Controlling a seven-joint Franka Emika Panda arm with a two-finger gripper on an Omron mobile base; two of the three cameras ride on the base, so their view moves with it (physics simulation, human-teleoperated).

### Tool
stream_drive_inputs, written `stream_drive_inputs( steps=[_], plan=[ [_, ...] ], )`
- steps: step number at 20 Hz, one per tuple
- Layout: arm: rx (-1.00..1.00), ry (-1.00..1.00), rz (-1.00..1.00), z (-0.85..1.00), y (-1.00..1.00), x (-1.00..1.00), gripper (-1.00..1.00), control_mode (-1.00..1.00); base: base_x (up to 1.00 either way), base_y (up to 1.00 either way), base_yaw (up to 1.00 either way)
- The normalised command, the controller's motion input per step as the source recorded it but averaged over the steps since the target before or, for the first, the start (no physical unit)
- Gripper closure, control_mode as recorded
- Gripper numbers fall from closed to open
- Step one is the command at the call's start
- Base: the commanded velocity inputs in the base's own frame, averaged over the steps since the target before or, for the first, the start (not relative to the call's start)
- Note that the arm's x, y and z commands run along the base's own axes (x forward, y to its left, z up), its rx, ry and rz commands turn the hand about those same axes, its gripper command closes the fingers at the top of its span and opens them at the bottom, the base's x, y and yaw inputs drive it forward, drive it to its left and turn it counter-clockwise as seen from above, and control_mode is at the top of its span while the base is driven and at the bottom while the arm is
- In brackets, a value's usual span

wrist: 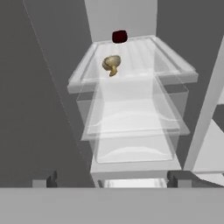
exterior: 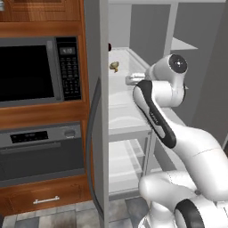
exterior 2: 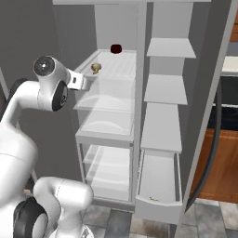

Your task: Take the pear and mushroom from the fridge shelf and place them in the freezer drawer to begin freezing them.

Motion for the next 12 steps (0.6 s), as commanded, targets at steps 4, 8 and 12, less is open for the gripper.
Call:
stream_drive_inputs(
  steps=[4,8,12],
  plan=[
    [0.00,0.18,0.00,0.02,0.00,0.81,-1.00,-1.00,0.00,0.00,0.00],
    [0.00,0.01,0.00,0.00,-0.04,0.09,-1.00,-1.00,0.00,0.00,0.00],
    [0.00,0.00,-0.01,0.04,0.00,0.77,-1.00,-1.00,0.00,0.00,0.00]
  ],
)
